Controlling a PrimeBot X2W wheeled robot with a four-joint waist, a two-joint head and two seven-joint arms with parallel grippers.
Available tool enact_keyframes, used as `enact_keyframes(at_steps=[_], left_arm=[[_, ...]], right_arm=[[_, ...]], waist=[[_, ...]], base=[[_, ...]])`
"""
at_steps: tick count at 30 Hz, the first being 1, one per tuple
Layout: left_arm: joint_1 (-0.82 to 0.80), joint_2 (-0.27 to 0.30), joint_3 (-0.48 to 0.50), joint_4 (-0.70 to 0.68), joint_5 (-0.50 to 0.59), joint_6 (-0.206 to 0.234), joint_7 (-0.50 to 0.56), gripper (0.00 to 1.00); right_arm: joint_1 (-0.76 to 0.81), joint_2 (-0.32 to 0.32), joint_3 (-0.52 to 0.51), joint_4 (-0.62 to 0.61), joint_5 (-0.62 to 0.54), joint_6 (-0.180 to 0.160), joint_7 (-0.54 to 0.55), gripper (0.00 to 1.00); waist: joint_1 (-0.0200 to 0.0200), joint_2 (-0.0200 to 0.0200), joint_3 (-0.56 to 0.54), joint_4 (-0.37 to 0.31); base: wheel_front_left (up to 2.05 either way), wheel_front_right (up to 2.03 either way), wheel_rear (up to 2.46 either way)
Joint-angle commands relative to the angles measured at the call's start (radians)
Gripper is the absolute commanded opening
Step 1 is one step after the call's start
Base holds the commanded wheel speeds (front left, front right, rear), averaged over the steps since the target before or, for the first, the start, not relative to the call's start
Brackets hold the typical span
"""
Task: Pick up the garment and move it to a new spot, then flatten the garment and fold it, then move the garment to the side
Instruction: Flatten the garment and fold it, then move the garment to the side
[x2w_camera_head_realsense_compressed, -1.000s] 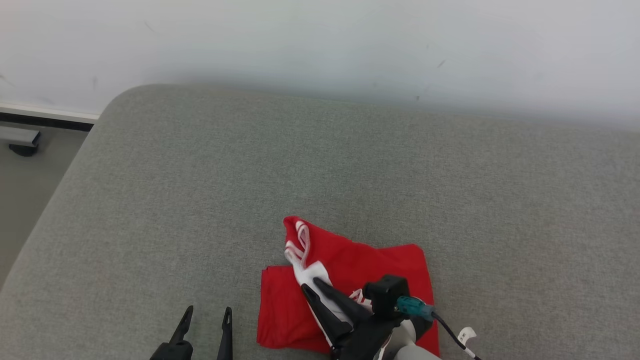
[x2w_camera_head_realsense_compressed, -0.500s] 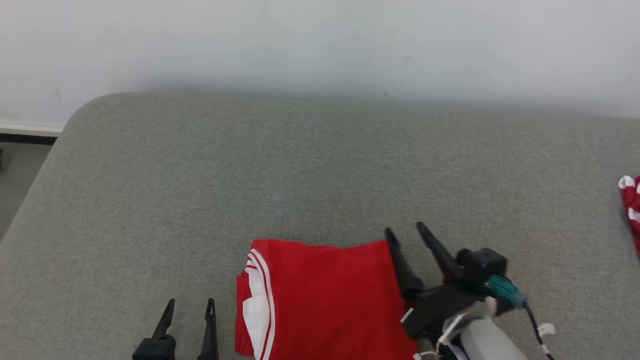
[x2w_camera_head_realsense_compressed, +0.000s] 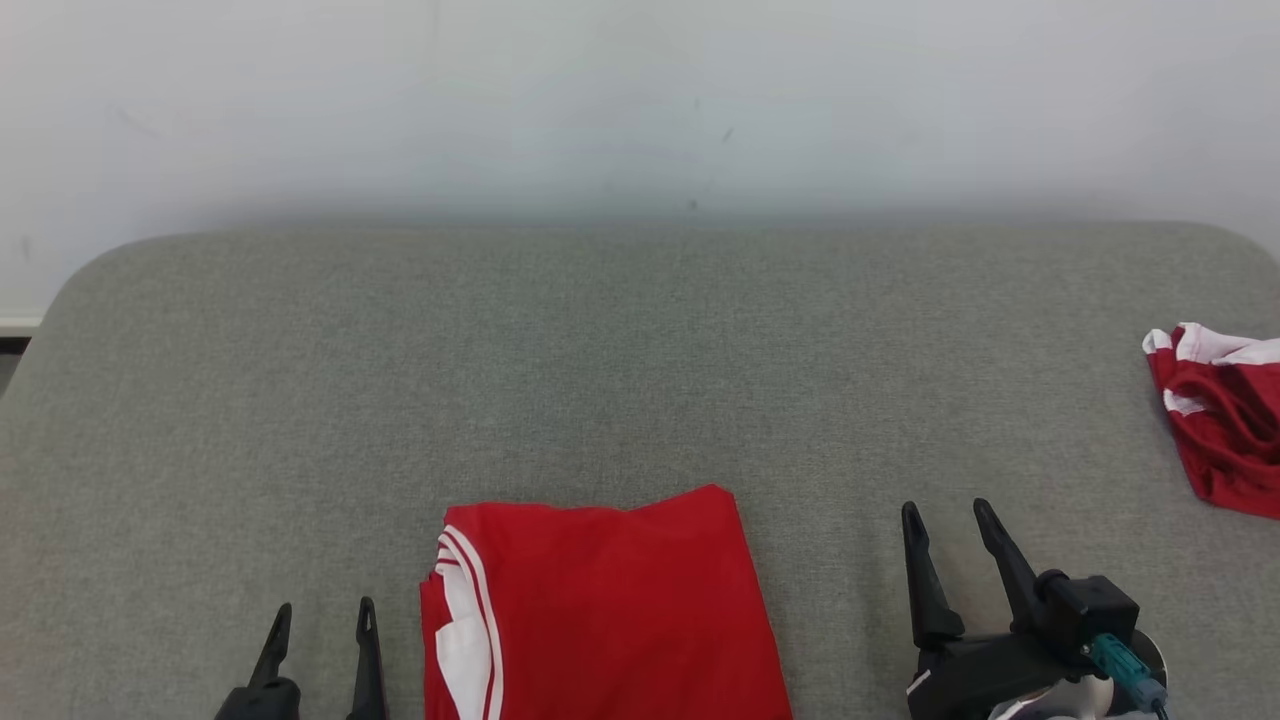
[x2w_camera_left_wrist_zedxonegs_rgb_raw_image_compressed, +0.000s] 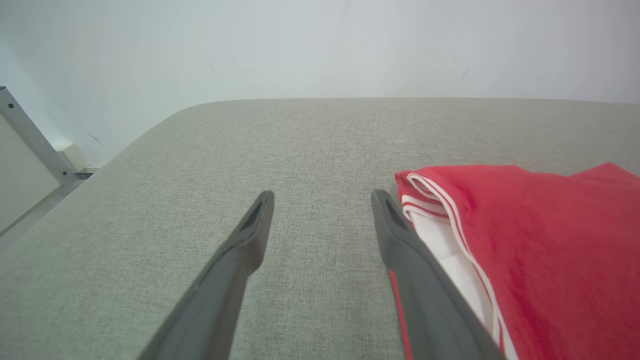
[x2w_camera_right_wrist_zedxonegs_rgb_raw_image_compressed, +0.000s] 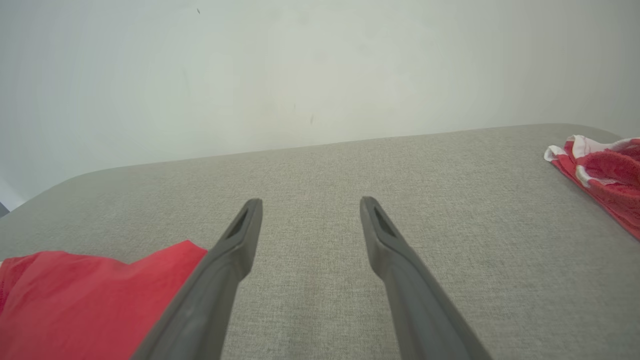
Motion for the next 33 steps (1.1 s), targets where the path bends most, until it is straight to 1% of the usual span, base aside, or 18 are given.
enact_keyframes(at_steps=[1,12,19,27,33], left_arm=[[0.010,0.000,0.005,-0.006,0.005,-0.004,-0.003,1.00],[0.052,0.000,0.034,-0.062,0.010,-0.008,-0.003,1.00],[0.075,-0.001,0.041,-0.072,0.002,-0.010,-0.003,1.00],[0.085,-0.001,0.051,-0.058,-0.025,-0.038,-0.003,1.00],[0.091,-0.001,0.067,-0.075,-0.028,-0.052,-0.003,1.00]], right_arm=[[0.012,0.004,-0.001,-0.005,-0.001,-0.003,-0.003,1.00],[0.059,0.004,-0.002,-0.035,0.020,-0.003,-0.003,1.00],[0.074,0.004,0.000,-0.037,-0.006,-0.003,-0.003,1.00],[0.079,0.004,-0.013,-0.044,-0.033,-0.003,-0.003,1.00],[0.080,0.004,-0.029,-0.057,-0.043,-0.003,-0.003,1.00]], waist=[[0.0001,0.0000,-0.014,-0.012],[0.0001,0.0000,-0.042,-0.054],[0.0001,0.0000,-0.060,-0.079],[0.0001,0.0000,-0.070,-0.099],[0.0001,0.0000,-0.074,-0.109]], base=[[0.00,0.00,0.00],[0.00,0.00,0.00],[0.00,0.00,0.00],[0.00,0.00,0.00],[0.00,0.00,0.00]])
